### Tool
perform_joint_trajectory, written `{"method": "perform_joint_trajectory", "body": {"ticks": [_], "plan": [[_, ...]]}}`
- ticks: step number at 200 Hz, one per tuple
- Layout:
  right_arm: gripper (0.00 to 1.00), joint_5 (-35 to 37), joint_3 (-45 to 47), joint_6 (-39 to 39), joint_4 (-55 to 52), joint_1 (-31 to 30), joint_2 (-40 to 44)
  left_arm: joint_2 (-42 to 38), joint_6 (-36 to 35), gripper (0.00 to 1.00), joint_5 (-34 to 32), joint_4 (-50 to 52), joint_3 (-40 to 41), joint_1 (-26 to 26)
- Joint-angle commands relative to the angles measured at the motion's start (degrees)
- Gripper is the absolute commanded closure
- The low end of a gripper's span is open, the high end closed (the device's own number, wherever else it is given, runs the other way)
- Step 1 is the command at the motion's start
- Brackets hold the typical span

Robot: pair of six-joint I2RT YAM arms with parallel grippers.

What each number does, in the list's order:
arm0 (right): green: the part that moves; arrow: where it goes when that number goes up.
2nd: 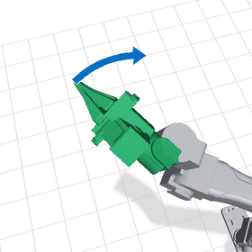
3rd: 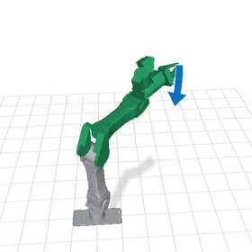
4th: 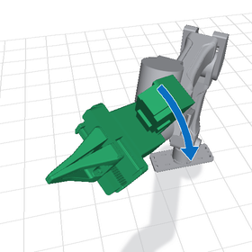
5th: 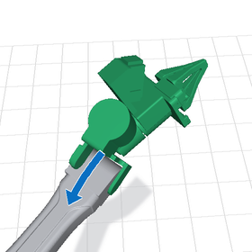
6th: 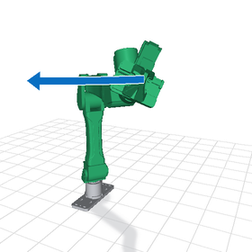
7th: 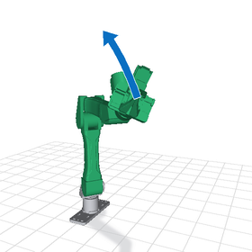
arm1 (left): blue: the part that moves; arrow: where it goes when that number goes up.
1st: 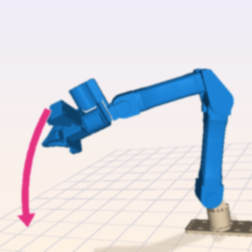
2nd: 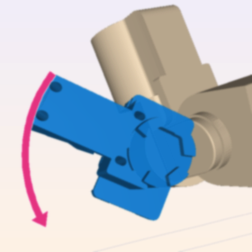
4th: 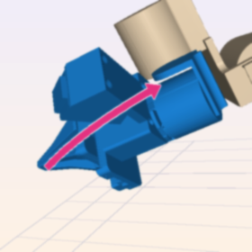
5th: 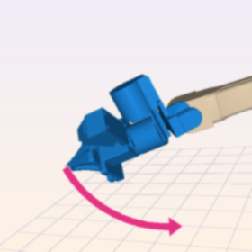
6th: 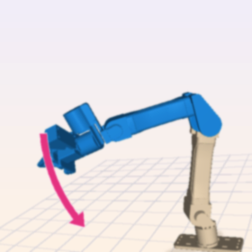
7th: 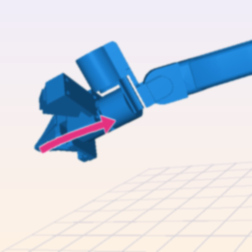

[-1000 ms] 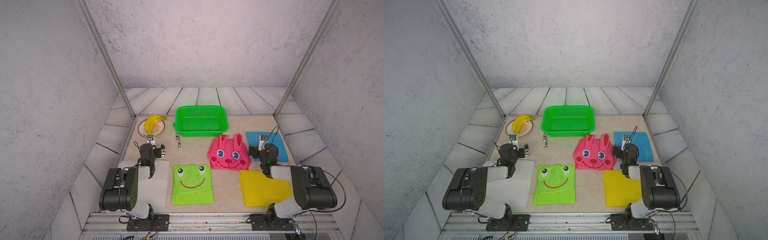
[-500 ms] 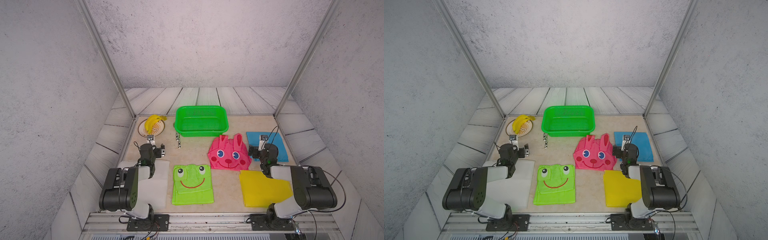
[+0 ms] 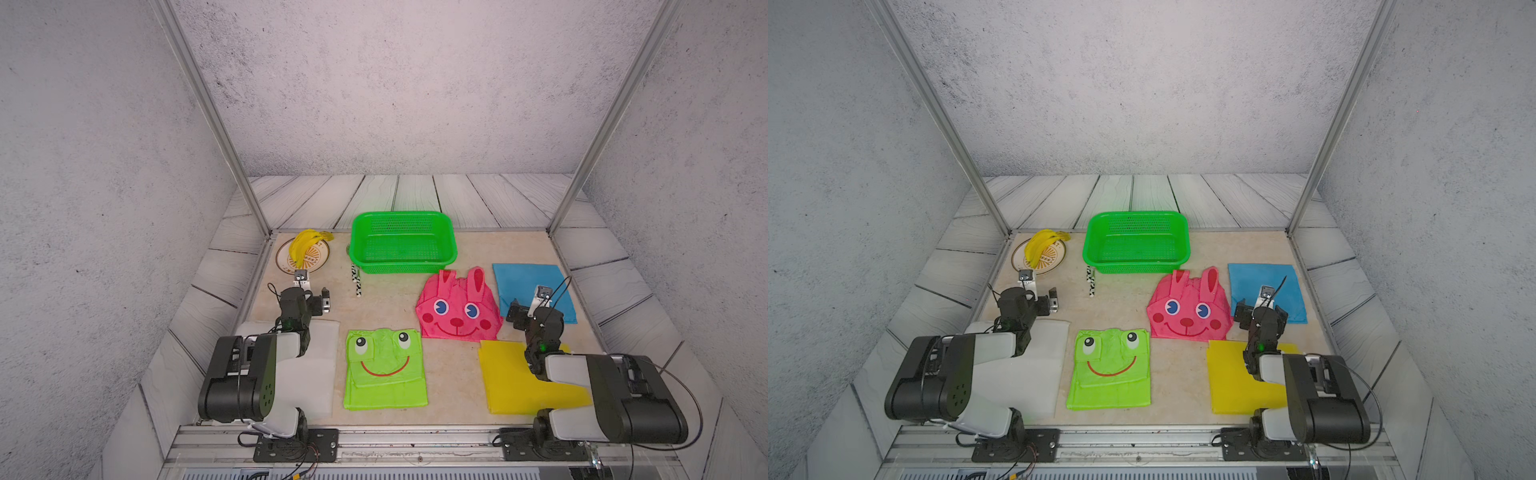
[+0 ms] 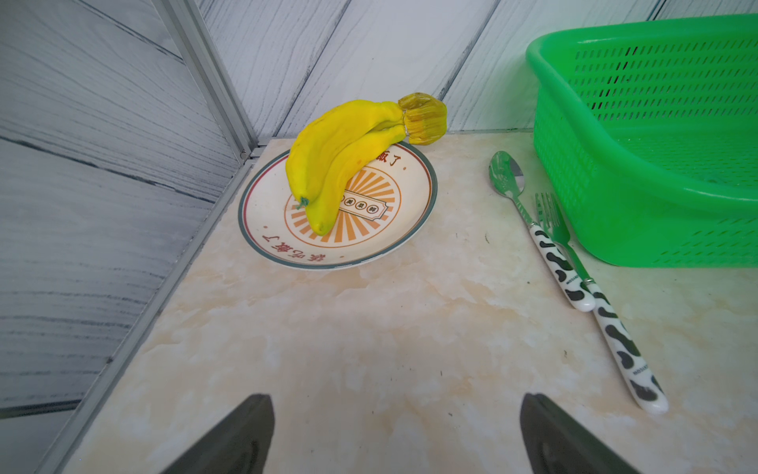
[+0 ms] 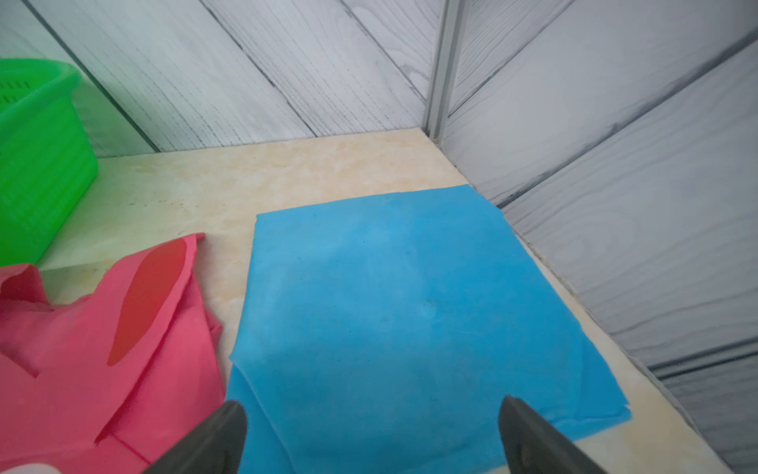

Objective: Put the folded raincoat in the basket
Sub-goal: Pick up the raincoat from the center of the board.

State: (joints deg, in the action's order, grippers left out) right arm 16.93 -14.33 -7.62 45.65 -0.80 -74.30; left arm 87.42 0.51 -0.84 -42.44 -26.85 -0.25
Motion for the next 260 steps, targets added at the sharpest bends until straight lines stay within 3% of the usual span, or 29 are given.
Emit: {"method": "perform_joint_trajectory", "body": {"ticks": [1, 31, 49, 62, 83, 122, 153, 184, 196, 244, 260], "plan": [[0.00, 5.4, -5.6, -3.9, -16.6, -0.1, 12.6, 0.3, 0.6, 0.00, -0.2, 0.0, -0.2, -0.4], [0.00, 6.7, -18.7, -10.2, -45.3, 0.1, 22.8, 0.3, 0.5, 0.00, -0.3, -0.1, -0.2, -0.3], [0.00, 8.0, -23.0, -19.3, -55.0, 0.1, 25.2, 0.3, 0.5, 0.01, -0.3, -0.1, -0.2, -0.2], [0.00, 8.9, -22.8, -23.5, -55.8, 0.1, 26.7, 0.2, 0.5, 0.01, -0.4, -0.1, -0.2, -0.3], [0.00, -4.3, -21.7, -17.7, -52.6, 0.1, 27.0, 0.3, 0.5, 0.00, -0.3, -0.2, -0.2, -0.3], [0.11, -23.8, -29.8, -21.2, -62.1, -0.1, 15.9, 0.3, 0.5, 0.00, -0.4, -0.1, -0.2, -0.2], [0.16, -31.8, -32.7, -24.5, -68.5, -1.4, 8.2, 0.3, 0.5, 0.01, -0.3, -0.1, -0.1, -0.2], [0.17, -36.1, -33.2, -21.6, -72.1, -6.8, 5.0, 0.2, 0.5, 0.00, -0.4, -0.2, 0.0, -0.2], [0.18, -34.7, -34.7, -18.1, -74.3, -11.0, 3.4, 0.3, 0.5, 0.01, -0.5, -0.2, 0.0, -0.1], [0.17, -14.3, -44.6, -1.4, -81.3, -32.2, -7.3, 0.3, 0.5, 0.01, -0.6, -0.3, -0.1, -0.2], [0.08, -8.2, -44.3, 10.0, -79.0, -37.8, -9.3, 0.3, 0.5, 0.00, -0.6, -0.2, -0.1, -0.2]]}}
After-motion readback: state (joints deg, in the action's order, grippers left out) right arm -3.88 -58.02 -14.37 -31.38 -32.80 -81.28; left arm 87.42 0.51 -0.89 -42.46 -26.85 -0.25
